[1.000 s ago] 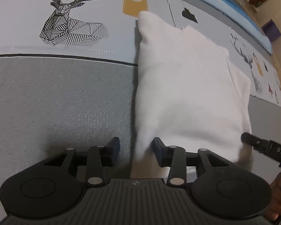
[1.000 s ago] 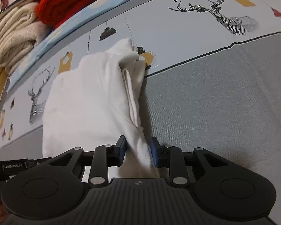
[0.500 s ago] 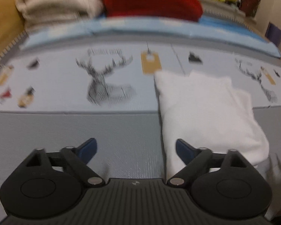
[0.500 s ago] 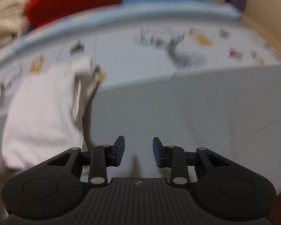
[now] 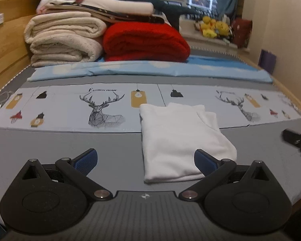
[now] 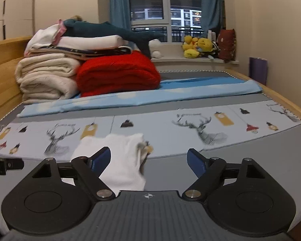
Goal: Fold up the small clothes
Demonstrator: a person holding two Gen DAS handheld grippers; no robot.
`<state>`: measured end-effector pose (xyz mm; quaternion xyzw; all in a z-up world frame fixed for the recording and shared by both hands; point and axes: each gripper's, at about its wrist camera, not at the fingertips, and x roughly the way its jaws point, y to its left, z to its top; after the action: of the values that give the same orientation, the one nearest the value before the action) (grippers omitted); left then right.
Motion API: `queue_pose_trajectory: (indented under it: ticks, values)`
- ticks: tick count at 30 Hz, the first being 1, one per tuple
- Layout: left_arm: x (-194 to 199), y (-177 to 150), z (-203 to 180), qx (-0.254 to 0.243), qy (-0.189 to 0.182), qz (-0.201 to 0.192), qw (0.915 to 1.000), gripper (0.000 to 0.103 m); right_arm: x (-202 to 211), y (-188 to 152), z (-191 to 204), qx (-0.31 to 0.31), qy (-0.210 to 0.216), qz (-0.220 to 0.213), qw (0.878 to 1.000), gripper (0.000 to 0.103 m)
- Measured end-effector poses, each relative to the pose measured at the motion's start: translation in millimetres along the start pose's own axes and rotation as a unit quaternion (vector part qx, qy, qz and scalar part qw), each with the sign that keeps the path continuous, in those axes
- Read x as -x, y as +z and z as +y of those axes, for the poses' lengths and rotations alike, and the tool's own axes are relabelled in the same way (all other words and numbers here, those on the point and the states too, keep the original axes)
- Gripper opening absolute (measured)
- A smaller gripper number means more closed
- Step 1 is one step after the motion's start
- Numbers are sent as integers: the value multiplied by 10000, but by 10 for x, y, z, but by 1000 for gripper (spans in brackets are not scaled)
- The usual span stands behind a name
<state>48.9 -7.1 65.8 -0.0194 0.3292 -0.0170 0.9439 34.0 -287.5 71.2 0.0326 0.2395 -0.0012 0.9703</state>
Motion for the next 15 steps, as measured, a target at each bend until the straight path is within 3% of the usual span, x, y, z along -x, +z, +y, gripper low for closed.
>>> queue_pose_trajectory:
  ticks: [2, 4, 6, 9, 15]
  values:
    - [32, -231, 1, 88, -46, -208, 9997, 103, 5, -96, 65, -154, 120, 163, 9997, 84]
    - [-104, -313, -16, 239, 13, 353, 9991, 102, -4, -132, 146, -162, 219, 192, 9994, 84]
    - [-141, -284, 10, 530, -114, 304, 9981, 102, -59, -180, 312, 206, 3, 257, 9995, 84]
    - [-210, -267, -55, 225, 95, 159, 9996, 102, -106, -216, 481, 452, -22, 316, 9985, 84]
    - [-300, -276, -83, 278, 73, 335, 9990, 102, -223, -226, 636, 528, -83, 472, 9975, 84]
